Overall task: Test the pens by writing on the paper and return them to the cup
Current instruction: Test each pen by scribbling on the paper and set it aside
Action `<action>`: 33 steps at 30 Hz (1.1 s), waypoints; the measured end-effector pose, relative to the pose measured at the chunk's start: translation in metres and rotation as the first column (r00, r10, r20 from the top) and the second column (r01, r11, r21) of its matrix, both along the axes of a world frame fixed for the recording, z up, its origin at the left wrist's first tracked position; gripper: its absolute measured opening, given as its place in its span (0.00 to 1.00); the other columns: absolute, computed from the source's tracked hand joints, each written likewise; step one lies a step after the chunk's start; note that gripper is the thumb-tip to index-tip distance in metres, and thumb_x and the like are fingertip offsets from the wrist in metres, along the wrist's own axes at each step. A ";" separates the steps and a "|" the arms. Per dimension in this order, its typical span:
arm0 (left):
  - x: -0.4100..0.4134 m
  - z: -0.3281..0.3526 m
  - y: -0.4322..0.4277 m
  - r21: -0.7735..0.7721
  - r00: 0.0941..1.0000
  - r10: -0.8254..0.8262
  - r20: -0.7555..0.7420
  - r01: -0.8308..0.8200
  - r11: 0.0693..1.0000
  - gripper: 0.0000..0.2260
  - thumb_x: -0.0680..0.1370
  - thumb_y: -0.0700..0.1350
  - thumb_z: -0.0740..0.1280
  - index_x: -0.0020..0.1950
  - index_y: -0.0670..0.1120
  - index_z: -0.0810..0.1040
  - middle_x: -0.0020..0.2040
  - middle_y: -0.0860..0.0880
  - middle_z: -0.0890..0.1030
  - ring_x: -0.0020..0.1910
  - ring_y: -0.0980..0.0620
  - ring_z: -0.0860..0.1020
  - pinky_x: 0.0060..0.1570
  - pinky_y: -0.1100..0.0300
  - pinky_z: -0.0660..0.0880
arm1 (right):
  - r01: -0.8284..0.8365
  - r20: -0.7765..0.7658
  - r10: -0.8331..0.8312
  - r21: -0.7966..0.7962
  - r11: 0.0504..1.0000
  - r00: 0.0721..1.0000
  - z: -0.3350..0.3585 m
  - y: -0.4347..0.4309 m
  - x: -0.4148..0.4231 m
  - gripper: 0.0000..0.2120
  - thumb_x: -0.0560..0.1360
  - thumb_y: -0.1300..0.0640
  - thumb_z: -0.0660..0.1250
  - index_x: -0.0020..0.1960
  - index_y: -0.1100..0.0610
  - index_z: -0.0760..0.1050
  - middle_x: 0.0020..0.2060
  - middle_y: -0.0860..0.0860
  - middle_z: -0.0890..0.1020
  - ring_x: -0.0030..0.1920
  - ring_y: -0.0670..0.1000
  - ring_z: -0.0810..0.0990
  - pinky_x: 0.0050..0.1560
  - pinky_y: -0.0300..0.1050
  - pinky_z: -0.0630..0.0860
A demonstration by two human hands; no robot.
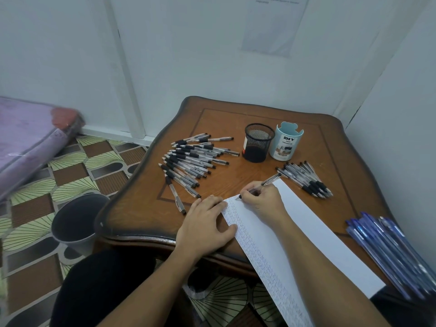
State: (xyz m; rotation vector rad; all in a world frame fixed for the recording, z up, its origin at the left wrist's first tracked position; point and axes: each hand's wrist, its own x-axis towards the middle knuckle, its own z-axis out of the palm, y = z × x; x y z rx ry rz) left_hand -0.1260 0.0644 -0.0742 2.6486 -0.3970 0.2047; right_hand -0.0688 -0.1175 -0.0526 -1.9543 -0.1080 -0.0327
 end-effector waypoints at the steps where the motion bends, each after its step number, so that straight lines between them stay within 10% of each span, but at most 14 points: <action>1: 0.000 0.000 0.000 -0.003 1.000 0.002 0.003 -0.002 1.000 0.35 0.71 0.68 0.54 0.71 0.51 0.72 0.72 0.56 0.69 0.74 0.58 0.60 0.75 0.56 0.49 | 0.002 -0.004 -0.002 -0.007 1.000 1.000 0.000 0.000 0.000 0.09 0.73 0.64 0.68 0.37 0.55 0.82 0.35 0.53 0.82 0.39 0.47 0.79 0.38 0.38 0.75; 28: -0.001 0.001 0.000 0.010 1.000 0.002 0.007 -0.002 1.000 0.34 0.71 0.68 0.54 0.72 0.51 0.70 0.73 0.57 0.67 0.74 0.59 0.58 0.74 0.60 0.45 | 0.033 -0.008 -0.033 -0.042 0.999 0.999 -0.001 0.000 0.000 0.09 0.75 0.62 0.67 0.38 0.55 0.81 0.36 0.52 0.82 0.39 0.47 0.79 0.40 0.40 0.75; 33: -0.002 0.002 0.001 0.001 1.000 -0.001 -0.001 0.001 1.000 0.34 0.72 0.68 0.55 0.72 0.51 0.70 0.73 0.56 0.67 0.74 0.58 0.59 0.74 0.58 0.46 | 0.173 -0.156 -0.132 0.296 0.939 0.979 0.005 -0.004 0.006 0.08 0.81 0.58 0.64 0.47 0.59 0.80 0.40 0.52 0.81 0.41 0.47 0.79 0.40 0.36 0.76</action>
